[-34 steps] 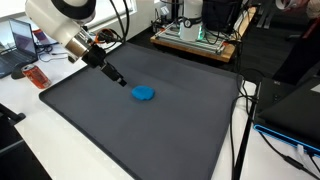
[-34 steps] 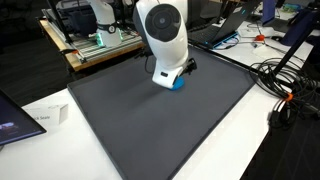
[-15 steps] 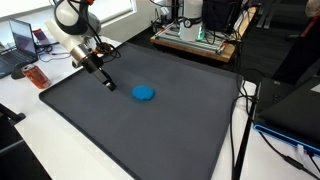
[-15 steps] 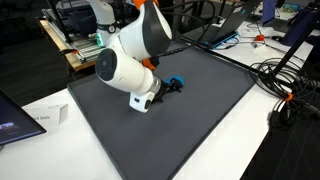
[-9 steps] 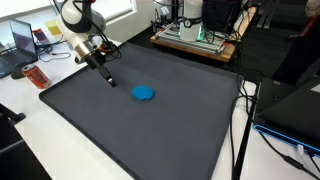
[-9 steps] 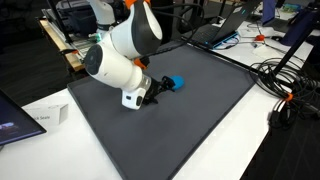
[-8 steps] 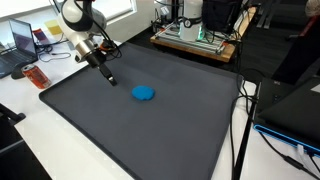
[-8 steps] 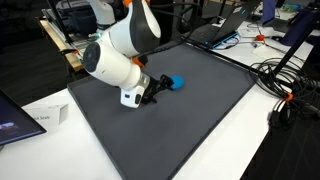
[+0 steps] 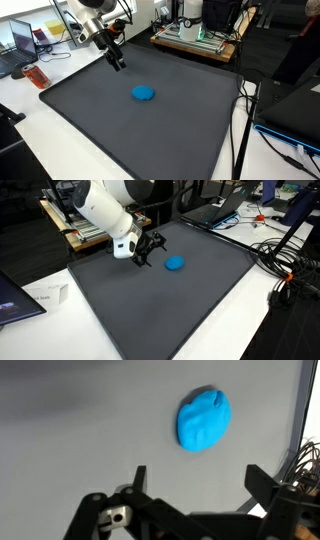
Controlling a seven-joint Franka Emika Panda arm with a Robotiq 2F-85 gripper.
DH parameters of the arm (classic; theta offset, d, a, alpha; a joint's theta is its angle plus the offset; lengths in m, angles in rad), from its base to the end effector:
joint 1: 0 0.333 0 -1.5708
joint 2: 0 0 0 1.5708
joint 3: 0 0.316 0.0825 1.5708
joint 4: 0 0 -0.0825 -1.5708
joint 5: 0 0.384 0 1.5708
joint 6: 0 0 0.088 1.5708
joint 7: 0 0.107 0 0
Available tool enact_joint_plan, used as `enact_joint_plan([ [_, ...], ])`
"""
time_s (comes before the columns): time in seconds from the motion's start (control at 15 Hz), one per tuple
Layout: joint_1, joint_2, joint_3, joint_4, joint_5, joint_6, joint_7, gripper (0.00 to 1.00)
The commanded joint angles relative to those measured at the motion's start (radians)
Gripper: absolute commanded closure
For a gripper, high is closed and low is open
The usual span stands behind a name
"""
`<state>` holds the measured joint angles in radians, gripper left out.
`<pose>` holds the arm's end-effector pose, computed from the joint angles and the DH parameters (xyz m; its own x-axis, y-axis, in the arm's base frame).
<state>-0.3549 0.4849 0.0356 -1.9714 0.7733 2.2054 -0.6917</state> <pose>0.5708 -0.1641 0.2102 0.9828 -0.1845 0.0111 -0.1439 -0.8016 -0.5803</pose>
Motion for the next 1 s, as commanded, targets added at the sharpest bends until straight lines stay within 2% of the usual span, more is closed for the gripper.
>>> enact_joint_plan([
  [0.0, 0.047, -0.175, -0.018, -0.2, 0.033, 0.088, -0.051, 0.0],
  [0.2, 0.092, -0.264, -0.022, -0.303, 0.044, 0.171, -0.015, 0.0],
  [0.4, 0.157, -0.348, -0.019, -0.408, 0.076, 0.318, 0.068, 0.0],
  [0.6, 0.229, -0.406, 0.01, -0.499, 0.036, 0.521, 0.292, 0.0],
  [0.67, 0.287, -0.413, -0.013, -0.521, 0.007, 0.579, 0.383, 0.0],
  [0.73, 0.31, -0.412, -0.008, -0.545, -0.015, 0.642, 0.454, 0.0],
  [0.93, 0.385, -0.401, -0.003, -0.638, -0.137, 0.834, 0.678, 0.0],
])
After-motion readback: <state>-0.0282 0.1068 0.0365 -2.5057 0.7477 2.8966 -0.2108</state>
